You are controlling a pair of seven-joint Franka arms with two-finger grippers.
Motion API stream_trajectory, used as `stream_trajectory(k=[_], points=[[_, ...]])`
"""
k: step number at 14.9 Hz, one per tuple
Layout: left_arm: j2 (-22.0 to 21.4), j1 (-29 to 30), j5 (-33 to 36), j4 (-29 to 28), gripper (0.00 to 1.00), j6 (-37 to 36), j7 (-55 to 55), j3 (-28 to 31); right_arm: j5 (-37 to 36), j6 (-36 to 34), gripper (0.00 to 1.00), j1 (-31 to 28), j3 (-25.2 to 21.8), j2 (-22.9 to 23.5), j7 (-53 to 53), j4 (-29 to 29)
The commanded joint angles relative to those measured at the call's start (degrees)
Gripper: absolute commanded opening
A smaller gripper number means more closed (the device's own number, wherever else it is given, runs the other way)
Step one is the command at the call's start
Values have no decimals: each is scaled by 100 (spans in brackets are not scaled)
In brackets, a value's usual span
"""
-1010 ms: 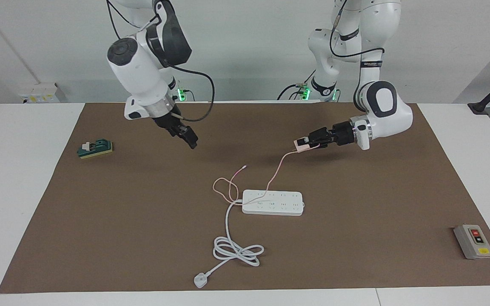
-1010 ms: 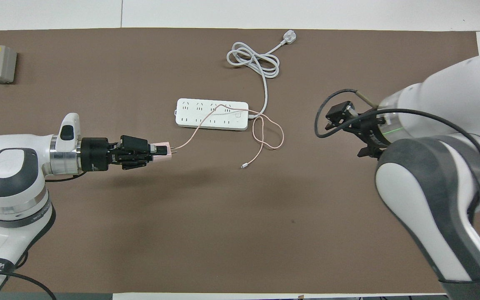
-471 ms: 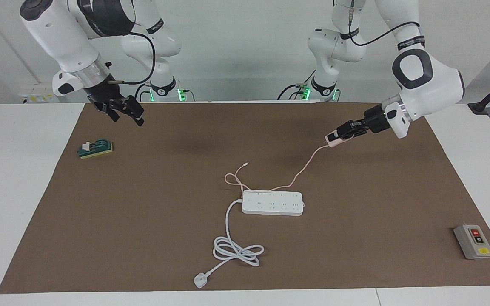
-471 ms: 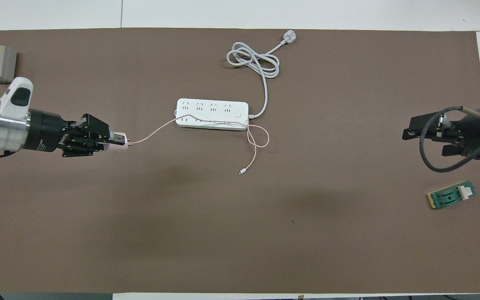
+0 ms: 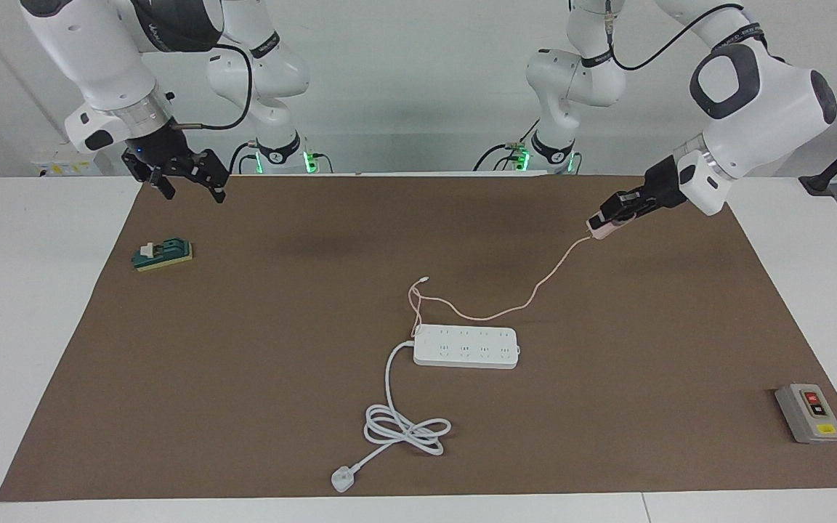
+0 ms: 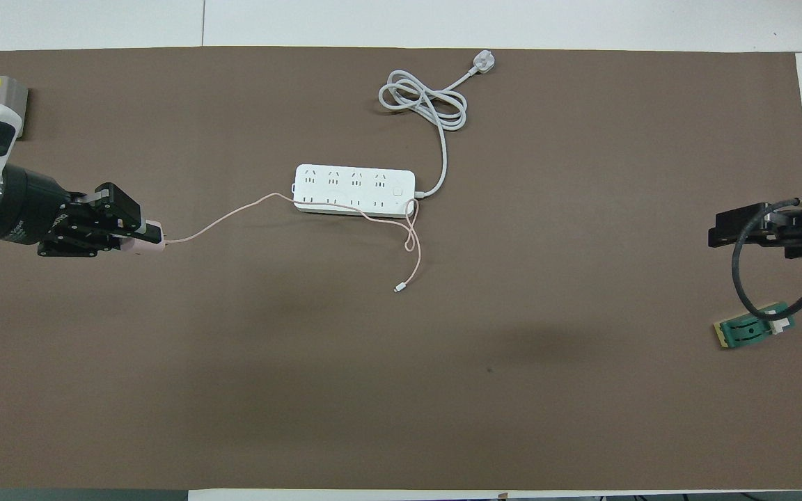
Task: Plug charger into power strip
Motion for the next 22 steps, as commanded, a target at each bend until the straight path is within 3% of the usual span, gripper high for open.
stream_trajectory(k=[1,7,22], points=[[192,-160,437,446,0,-283,-311,-11,-107,-253,100,-229,64,356,-819,614],[307,-108,1185,674,0,-195,-223,-46,-125,-455,100,-413,20,523,-1094,965],[386,-46,1176,815,0,174,-424,120,-125,-781,100,-501,-77,489,-1094,922]])
